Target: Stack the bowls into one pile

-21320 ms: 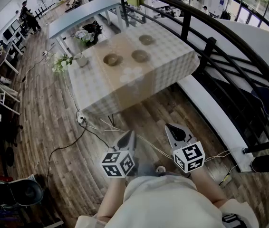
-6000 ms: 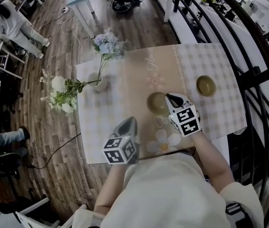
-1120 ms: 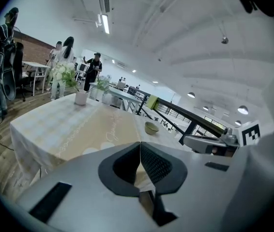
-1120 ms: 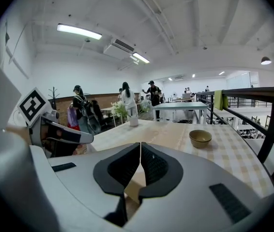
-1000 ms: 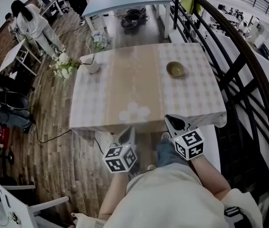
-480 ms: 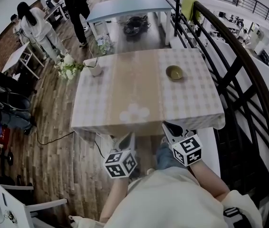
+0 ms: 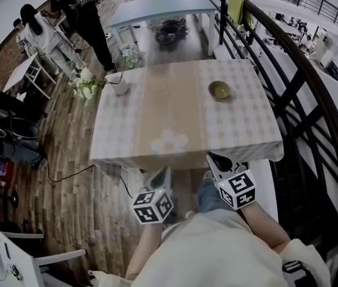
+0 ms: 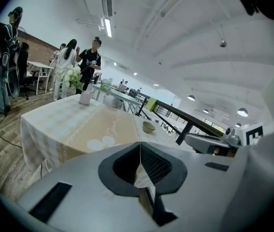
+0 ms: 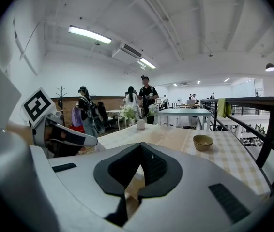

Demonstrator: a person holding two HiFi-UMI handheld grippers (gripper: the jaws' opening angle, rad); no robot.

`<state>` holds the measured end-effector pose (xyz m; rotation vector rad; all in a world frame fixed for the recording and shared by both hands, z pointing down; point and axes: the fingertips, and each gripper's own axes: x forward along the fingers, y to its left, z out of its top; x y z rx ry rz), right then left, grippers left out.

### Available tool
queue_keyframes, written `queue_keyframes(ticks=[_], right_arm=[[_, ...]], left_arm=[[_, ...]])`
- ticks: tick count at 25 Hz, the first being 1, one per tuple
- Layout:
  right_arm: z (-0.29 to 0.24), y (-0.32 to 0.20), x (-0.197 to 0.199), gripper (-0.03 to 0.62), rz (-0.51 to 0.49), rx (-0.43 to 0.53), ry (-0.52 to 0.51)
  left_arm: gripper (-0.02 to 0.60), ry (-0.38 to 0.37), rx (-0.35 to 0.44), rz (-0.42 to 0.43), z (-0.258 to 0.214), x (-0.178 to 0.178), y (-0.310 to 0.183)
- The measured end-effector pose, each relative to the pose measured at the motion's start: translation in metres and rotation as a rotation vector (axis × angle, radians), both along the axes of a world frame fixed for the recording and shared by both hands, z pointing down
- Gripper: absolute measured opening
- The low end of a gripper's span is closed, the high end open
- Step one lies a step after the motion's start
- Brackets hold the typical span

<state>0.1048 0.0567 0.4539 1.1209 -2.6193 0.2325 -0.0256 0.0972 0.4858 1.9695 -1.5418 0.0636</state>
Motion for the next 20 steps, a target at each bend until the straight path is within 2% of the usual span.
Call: queue_keyframes(ticks=[20], right_arm=[[0.0003,0.0025,-0.0069,-0.002,-0.005,-0.007,-0.013]], left_arm=[[0.006,0.012,-0.004,0.005,0.0000,-0.0041,0.0038]])
